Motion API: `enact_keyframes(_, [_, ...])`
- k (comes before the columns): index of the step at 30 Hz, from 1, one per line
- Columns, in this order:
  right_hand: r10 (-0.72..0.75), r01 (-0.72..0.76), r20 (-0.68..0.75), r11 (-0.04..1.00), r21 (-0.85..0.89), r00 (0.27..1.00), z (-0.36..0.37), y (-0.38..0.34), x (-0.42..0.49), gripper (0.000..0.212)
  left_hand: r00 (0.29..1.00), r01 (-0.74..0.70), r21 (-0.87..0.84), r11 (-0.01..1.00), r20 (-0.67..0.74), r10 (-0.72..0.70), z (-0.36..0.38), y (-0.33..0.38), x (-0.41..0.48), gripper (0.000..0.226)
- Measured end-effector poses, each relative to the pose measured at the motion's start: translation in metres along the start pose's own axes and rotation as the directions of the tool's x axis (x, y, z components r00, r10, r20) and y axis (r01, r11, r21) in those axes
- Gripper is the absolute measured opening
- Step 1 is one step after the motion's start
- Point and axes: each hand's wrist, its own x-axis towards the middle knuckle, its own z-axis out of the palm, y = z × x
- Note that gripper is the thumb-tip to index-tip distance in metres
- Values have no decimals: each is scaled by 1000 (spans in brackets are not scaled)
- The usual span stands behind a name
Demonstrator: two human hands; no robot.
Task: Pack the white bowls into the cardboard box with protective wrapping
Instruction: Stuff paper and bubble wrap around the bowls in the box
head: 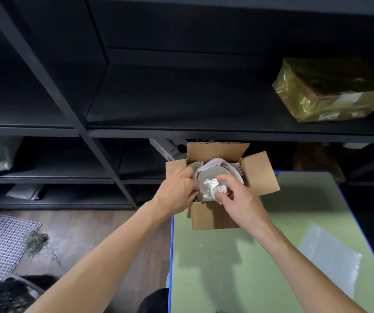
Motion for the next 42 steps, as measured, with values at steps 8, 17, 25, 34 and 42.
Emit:
enact_keyframes(8, [-133, 132, -6, 989, -72, 991, 20, -22, 4, 32, 982, 65, -169, 983, 186, -33, -21, -11, 14, 24])
enact_keyframes(17, [-24, 26, 18, 995, -91, 1000, 48, -34, 20, 25, 962, 98, -143, 985, 267, -57, -31, -20, 28, 31])
enact_keyframes(25, [-197, 160, -35, 875, -457, 980, 48, -24, 23, 27, 941, 150, -177, 973, 329, -85, -23, -24, 26, 34])
enact_keyframes(34, [-229, 250, 111, 776, -580, 967, 42, -25, 35, 14, 973, 52, -61, 997, 230, -37, -22, -20, 31, 13])
enact_keyframes(42, [-296, 274, 17, 859, -433, 955, 43, -17, 30, 15, 979, 86, 227, 970, 161, -125, -7, -8, 40, 10])
